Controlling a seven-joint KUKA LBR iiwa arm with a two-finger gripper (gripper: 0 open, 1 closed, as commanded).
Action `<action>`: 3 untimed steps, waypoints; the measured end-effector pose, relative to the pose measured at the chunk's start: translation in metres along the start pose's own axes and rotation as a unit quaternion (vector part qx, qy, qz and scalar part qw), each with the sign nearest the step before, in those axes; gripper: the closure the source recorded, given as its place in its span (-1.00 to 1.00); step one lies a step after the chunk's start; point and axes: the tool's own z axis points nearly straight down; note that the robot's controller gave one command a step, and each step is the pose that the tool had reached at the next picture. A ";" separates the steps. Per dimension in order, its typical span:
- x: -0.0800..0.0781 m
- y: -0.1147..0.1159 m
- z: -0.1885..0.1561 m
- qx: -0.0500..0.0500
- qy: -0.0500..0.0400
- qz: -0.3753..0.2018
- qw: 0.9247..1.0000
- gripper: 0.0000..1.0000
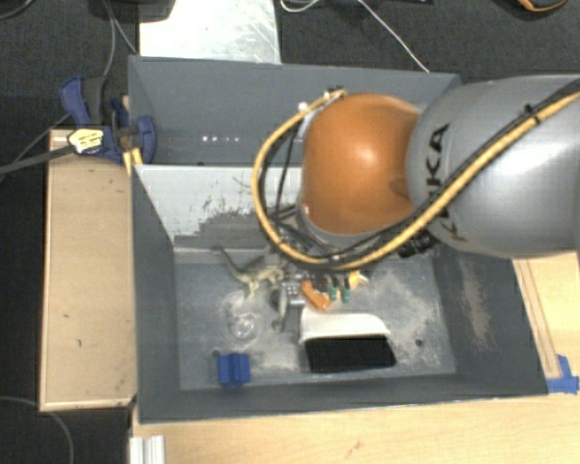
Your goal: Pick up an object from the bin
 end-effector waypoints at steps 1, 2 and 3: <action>0.000 0.000 -0.002 0.000 -0.001 0.001 1.000 -1.00; 0.011 0.001 0.004 0.000 0.000 -0.181 0.983 -1.00; 0.018 -0.091 0.039 0.000 -0.002 -0.180 0.984 -1.00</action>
Offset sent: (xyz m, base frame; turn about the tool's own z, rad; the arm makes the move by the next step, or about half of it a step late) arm -0.0124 0.0006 -0.0053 -0.3904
